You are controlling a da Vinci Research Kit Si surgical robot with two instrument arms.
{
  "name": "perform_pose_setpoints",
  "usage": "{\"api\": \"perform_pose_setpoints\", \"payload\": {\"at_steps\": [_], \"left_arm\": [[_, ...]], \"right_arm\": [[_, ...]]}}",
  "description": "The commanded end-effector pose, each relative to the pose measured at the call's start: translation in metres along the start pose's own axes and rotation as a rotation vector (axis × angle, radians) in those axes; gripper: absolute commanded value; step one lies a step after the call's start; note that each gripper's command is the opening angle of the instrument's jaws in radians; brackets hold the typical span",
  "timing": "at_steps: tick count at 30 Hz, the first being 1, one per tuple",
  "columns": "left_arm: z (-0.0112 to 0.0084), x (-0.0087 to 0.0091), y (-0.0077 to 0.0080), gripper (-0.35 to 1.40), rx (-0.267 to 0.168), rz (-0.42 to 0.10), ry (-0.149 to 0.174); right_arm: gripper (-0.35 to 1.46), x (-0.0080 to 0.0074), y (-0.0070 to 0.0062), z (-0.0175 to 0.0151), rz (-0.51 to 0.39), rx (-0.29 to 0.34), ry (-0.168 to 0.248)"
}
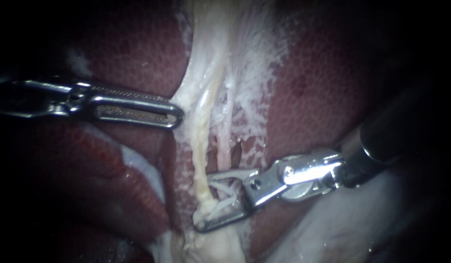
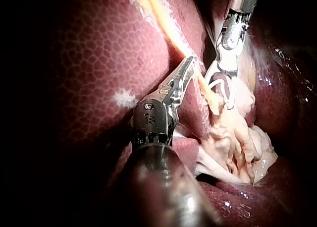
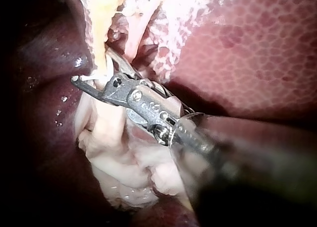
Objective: Clipping first clip left tube
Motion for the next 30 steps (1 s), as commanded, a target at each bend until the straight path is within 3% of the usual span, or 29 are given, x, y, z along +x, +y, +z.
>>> {"api": "perform_pose_setpoints", "payload": {"at_steps": [1, 12, 22, 24, 28, 30], "left_arm": [[0.0000, 0.0000, 0.0000, -0.35, 0.000, 0.000, 0.000], [0.0002, 0.0001, 0.0000, -0.35, 0.001, 0.001, 0.000], [0.0003, 0.0002, 0.0000, -0.35, 0.004, 0.001, 0.001], [0.0003, 0.0002, 0.0000, -0.35, 0.004, 0.001, 0.001], [0.0003, 0.0001, 0.0000, -0.35, 0.004, 0.001, 0.001], [0.0003, 0.0001, 0.0000, -0.35, 0.004, 0.001, 0.001]], "right_arm": [[0.57, 0.0000, 0.0001, 0.0001, 0.000, -0.002, -0.001], [0.53, 0.0004, 0.0005, 0.0010, 0.008, -0.009, 0.000], [0.47, -0.0002, 0.0007, 0.0004, 0.007, -0.006, -0.001], [0.38, -0.0003, 0.0007, 0.0002, 0.006, -0.005, -0.001], [-0.27, -0.0006, 0.0007, -0.0002, 0.087, 0.022, 0.000], [-0.35, -0.0006, 0.0007, -0.0003, 0.089, 0.030, 0.002]]}}
